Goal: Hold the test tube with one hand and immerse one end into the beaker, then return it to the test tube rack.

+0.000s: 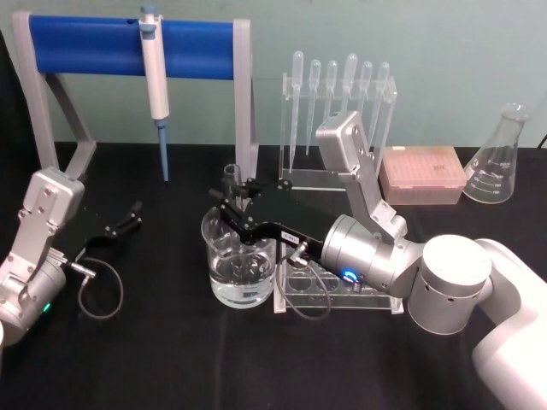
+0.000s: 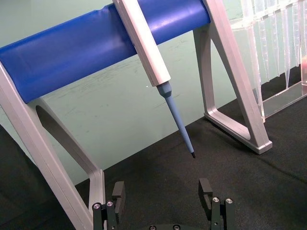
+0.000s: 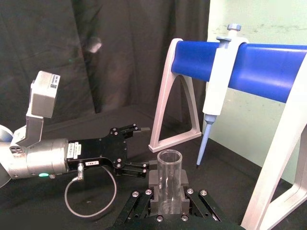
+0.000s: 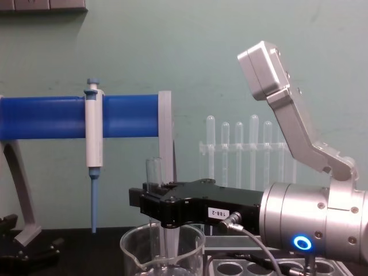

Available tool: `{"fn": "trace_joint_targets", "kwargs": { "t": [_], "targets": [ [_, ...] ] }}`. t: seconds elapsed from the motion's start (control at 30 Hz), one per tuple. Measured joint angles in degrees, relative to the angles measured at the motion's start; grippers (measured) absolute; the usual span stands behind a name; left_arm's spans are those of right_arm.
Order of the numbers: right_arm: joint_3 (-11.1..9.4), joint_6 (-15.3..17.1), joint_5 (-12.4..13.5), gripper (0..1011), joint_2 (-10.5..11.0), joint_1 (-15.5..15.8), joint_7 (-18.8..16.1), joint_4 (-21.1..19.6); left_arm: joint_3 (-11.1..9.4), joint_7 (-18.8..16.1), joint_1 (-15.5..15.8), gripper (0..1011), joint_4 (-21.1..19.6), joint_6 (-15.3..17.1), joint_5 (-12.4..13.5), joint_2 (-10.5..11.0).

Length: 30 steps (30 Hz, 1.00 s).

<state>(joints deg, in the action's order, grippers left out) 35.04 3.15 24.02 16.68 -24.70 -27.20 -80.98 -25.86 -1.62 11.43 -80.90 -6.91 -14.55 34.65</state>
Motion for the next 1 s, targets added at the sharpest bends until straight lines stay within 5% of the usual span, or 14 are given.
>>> {"fn": "trace_joint_targets", "kwargs": {
  "t": [1.0],
  "targets": [
    [0.0, 0.0, 0.0, 224, 0.0, 0.0, 0.0, 0.0, 0.0, 0.0, 0.0, 1000, 0.0, 0.0, 0.0, 0.0]
  ]
}}
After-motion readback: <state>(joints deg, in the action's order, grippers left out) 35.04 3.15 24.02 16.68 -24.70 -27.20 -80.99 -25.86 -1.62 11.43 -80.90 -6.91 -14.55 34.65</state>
